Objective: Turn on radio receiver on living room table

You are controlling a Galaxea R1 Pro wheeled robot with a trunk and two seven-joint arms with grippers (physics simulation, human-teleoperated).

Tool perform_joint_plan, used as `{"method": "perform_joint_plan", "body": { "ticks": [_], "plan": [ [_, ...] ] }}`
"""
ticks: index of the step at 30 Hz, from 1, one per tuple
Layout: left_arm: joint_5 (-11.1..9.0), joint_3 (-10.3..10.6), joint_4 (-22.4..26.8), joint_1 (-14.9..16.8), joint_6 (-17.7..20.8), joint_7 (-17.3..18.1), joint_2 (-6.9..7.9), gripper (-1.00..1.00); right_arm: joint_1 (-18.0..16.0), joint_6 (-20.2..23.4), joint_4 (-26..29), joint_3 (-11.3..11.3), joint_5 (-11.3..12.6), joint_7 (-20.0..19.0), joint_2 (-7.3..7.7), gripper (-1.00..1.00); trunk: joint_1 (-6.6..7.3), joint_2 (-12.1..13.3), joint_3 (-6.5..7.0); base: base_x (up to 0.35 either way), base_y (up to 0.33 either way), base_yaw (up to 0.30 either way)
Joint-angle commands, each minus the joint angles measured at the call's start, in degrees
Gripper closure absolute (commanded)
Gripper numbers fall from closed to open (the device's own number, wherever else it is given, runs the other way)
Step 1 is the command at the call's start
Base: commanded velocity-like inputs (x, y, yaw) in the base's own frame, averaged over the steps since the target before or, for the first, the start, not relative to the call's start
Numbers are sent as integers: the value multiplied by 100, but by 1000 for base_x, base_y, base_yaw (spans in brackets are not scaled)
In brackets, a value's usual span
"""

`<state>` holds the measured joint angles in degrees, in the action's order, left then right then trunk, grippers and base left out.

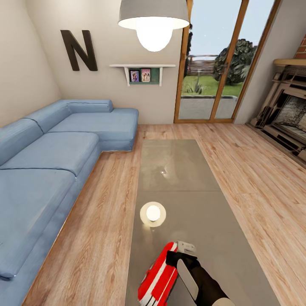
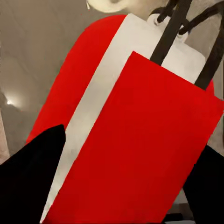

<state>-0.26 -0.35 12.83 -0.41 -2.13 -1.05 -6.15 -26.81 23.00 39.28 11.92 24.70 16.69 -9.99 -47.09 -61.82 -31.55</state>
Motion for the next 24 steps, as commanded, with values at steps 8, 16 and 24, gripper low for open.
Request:
{"method": "perform_joint_plan", "body": {
  "ticks": [8,16,24],
  "plan": [
    [0,0,0,0,-3,0,0,-100,0,-6,0,3,18,-6,-1,100,0,0,0,0,0,0],
    [0,0,0,-2,-4,0,0,-100,0,24,35,3,18,-8,-1,100,0,0,0,0,0,0],
    [0,0,0,1,-6,0,6,-100,4,949,1332,-15,68,-50,-1,100,0,0,0,0,0,0]
  ]
}}
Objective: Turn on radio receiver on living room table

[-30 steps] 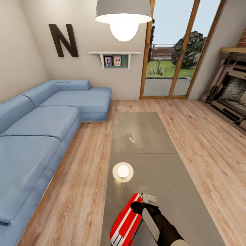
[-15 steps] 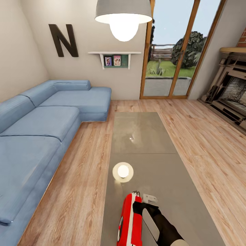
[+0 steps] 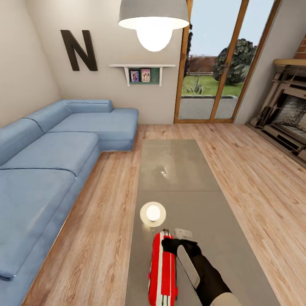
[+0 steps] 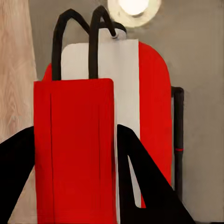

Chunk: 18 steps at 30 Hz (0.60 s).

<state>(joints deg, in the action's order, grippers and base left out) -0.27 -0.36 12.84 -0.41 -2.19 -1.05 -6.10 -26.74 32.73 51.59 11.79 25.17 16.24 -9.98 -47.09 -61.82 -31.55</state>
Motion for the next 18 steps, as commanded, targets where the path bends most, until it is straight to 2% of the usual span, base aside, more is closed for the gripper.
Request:
{"method": "perform_joint_plan", "body": {
  "ticks": [1,3,5,7,11,12,16,17,18],
  "plan": [
    [0,1,-1,2,-1,0,1,-100,-1,224,451,-27,23,-3,-2,100,0,0,1,0,0,0],
    [0,1,-1,1,-1,0,2,-100,1,595,1002,-101,22,-1,-2,100,0,0,1,0,0,0],
    [0,1,-1,1,-1,0,3,-100,2,1275,1772,-245,27,1,-2,100,0,0,1,0,0,0],
    [0,1,-1,0,-1,0,3,-100,2,2105,2615,-591,39,-2,-2,100,0,0,1,0,0,0],
    [0,1,-1,-2,-1,0,3,-100,2,2686,3032,-980,48,-18,-2,100,0,0,1,0,0,0],
    [0,1,-1,0,-1,0,3,-100,2,2727,3087,-1040,48,-21,-2,100,0,0,1,0,0,0],
    [0,1,1,-1,-1,0,3,-100,2,2727,3389,-1677,60,-52,31,100,0,0,1,0,0,0],
    [2,1,5,-2,-1,0,3,-100,2,2727,3409,-1826,66,-61,61,100,0,0,1,0,0,0],
    [3,1,13,-2,-1,2,3,-100,2,2727,3431,-1973,71,-97,155,100,0,0,1,0,0,0]
  ]
}}
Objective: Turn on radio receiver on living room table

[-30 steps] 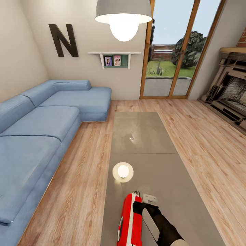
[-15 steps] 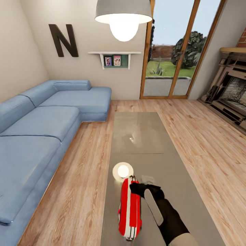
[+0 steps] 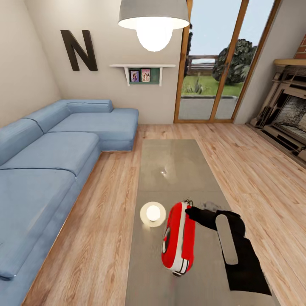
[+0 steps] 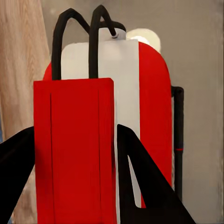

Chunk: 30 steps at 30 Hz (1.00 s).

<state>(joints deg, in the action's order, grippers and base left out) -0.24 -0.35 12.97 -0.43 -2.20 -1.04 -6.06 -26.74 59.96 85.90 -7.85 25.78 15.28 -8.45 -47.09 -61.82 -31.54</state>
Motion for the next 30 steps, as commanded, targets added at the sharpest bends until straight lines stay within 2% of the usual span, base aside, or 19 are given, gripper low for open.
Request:
{"method": "perform_joint_plan", "body": {
  "ticks": [1,2,3,4,7,9,10,13,14,17,19,22,25,30],
  "plan": [
    [3,0,9,3,0,1,-3,-100,2,4,30,-127,16,-63,140,100,0,0,-1,0,0,0],
    [4,0,24,1,0,4,-6,-100,2,4,76,-231,44,-224,384,100,0,0,-1,0,0,0],
    [5,2,29,1,2,5,-5,-100,2,4,86,-251,59,-300,474,100,0,0,-1,0,0,0],
    [3,1,42,1,5,6,-2,-100,2,4,107,-290,102,-594,769,100,0,0,-1,0,0,0],
    [-11,0,77,2,8,10,12,-100,2,4,123,-313,141,-1391,1385,100,0,0,-1,0,0,0],
    [-15,3,196,2,30,19,4,-100,2,4,123,-312,146,-1992,1731,100,0,0,-1,0,0,0],
    [-10,10,337,2,53,22,-10,-100,2,4,118,-317,148,-2403,1956,100,0,0,-1,0,0,0],
    [16,40,578,0,86,24,-74,-100,2,4,110,-285,153,-3083,2392,100,0,0,-1,0,0,0],
    [19,44,604,0,88,24,-78,-100,2,4,107,-280,154,-3152,2431,100,0,0,-1,0,0,0],
    [34,57,840,0,120,25,-92,-100,2,4,97,-197,155,-3675,2620,100,0,0,-1,0,0,0],
    [39,60,1068,0,329,26,-95,-100,2,4,100,24,140,-4252,2779,100,0,0,-1,0,0,0],
    [39,61,1299,-1,625,32,-93,-100,2,4,86,201,96,-4781,2990,100,0,0,-1,0,0,0],
    [35,66,1374,0,701,39,-78,-100,2,4,53,245,56,-4959,3061,100,0,0,-1,0,0,0],
    [2,62,1404,0,678,34,-53,-100,2,4,35,251,-217,-5008,3051,100,0,0,-1,0,0,0]
  ]
}}
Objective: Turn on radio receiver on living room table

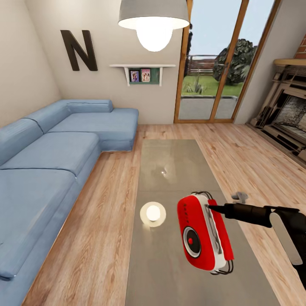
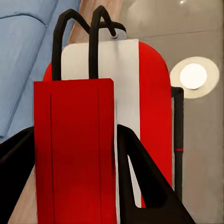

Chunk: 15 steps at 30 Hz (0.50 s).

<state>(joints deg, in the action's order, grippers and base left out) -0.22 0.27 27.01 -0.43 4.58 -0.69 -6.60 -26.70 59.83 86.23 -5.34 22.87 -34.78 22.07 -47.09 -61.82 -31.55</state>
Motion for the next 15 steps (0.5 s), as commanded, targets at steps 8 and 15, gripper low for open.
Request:
{"method": "perform_joint_plan", "body": {
  "ticks": [8,15],
  "plan": [
    [-441,-301,879,-8,26,-2,621,-100,-1,17,-48,-11,-137,5,-24,100,0,0,0,0,0,0],
    [-635,-384,1379,-9,588,-1,1186,-100,-4,17,-478,-2,-258,14,-14,100,0,0,0,0,0,0]
  ]
}}
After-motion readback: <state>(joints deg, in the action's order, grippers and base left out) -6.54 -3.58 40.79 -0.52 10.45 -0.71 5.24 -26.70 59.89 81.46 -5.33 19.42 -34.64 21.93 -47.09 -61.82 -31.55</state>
